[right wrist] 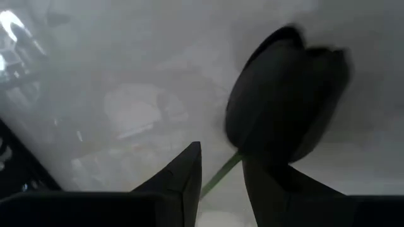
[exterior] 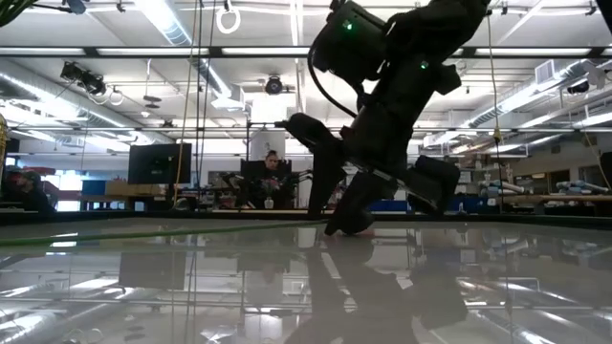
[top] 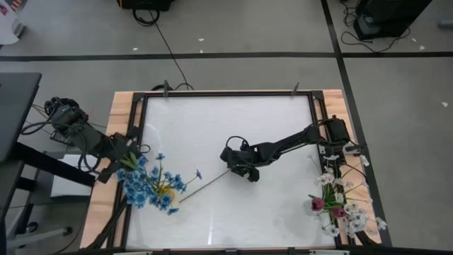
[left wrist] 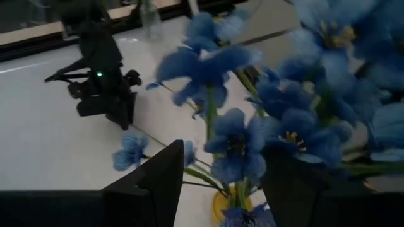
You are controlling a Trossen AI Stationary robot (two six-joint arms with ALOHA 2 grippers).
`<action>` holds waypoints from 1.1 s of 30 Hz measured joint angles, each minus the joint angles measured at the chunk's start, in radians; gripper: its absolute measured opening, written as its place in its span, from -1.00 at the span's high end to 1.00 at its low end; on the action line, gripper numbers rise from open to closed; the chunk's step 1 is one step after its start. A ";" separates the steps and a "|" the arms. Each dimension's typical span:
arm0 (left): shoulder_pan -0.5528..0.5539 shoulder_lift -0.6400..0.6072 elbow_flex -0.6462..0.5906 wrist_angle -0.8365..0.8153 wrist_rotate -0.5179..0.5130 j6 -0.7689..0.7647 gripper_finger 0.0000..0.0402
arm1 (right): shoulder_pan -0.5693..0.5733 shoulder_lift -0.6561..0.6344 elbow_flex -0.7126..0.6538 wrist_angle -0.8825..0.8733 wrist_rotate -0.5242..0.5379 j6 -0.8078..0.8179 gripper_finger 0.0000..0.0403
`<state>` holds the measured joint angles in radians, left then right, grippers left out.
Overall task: Sort flowers into vase by color
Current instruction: Put the blue flowers into the yellow vase, then put the black tulip into the yellow vase
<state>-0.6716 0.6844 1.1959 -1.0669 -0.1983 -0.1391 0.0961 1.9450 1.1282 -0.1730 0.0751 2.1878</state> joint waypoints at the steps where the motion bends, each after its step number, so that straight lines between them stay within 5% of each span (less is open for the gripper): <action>1: 0.000 0.002 0.007 -0.007 -0.016 -0.004 0.00 | -0.005 0.000 0.000 -0.012 -0.004 0.007 0.39; 12: 0.001 0.003 0.076 -0.024 -0.070 -0.084 0.00 | -0.044 0.000 0.002 -0.064 -0.046 -0.121 0.91; 18: 0.001 0.003 0.139 -0.023 -0.076 -0.111 0.00 | -0.054 0.000 -0.002 0.017 0.019 -0.233 0.90; 27: 0.001 0.002 0.225 -0.021 -0.249 -0.306 0.00 | -0.082 -0.075 -0.002 0.464 0.257 -0.724 0.95; 33: 0.001 0.016 0.231 -0.031 -0.368 -0.474 0.00 | -0.139 -0.186 0.000 0.553 0.285 -0.970 0.95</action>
<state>-0.6704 0.7008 1.4265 -1.0980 -0.5662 -0.6128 -0.0428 1.7592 1.1278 0.3797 0.3602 1.2175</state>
